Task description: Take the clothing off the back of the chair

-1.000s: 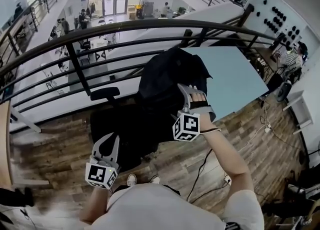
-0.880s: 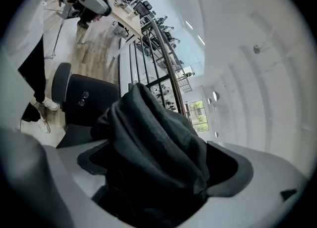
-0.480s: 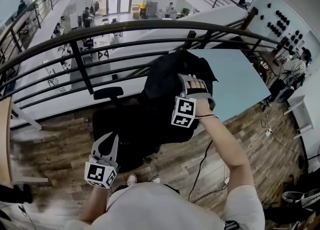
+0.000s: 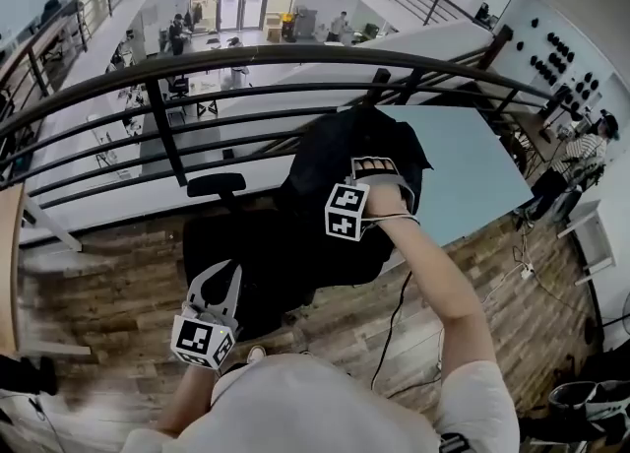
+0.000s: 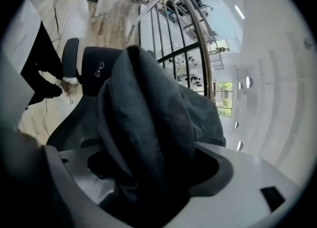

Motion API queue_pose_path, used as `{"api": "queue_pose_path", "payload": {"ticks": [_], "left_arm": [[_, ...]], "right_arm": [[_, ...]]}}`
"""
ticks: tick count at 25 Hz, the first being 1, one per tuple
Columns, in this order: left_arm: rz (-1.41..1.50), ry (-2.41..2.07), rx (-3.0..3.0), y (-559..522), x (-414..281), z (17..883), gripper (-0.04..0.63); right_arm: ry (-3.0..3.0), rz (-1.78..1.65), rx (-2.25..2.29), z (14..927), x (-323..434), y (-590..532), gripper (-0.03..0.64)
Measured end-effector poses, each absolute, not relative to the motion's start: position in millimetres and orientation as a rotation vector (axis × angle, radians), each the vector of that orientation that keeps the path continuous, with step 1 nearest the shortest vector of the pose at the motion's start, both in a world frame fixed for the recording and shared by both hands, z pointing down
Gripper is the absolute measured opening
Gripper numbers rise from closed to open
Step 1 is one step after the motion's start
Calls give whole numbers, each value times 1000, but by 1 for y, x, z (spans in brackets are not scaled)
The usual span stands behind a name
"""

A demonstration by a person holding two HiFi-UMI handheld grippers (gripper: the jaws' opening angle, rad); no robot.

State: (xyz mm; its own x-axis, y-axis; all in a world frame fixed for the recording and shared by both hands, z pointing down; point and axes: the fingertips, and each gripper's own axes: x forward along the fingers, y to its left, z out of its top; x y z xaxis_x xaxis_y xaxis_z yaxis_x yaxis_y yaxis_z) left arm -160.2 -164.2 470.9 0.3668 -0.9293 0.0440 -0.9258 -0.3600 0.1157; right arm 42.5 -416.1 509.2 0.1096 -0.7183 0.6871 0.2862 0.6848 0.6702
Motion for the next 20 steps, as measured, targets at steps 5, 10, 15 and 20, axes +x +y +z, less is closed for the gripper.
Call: {"api": "queue_pose_path", "payload": {"ticks": [5, 10, 15, 20], "left_arm": [[-43, -1709, 2527, -162, -157, 460, 43], [-26, -1709, 2537, -160, -156, 453, 43], [-28, -1720, 2550, -159, -154, 444, 43], [-35, -1722, 2546, -156, -153, 446, 43]], "right_arm": [[-1232, -796, 422, 510, 44, -421, 196], [-1429, -899, 486, 481, 33, -417, 83], [-1761, -818, 671, 437, 26, -409, 71], [-2004, -732, 855, 384, 32, -401, 66]]}}
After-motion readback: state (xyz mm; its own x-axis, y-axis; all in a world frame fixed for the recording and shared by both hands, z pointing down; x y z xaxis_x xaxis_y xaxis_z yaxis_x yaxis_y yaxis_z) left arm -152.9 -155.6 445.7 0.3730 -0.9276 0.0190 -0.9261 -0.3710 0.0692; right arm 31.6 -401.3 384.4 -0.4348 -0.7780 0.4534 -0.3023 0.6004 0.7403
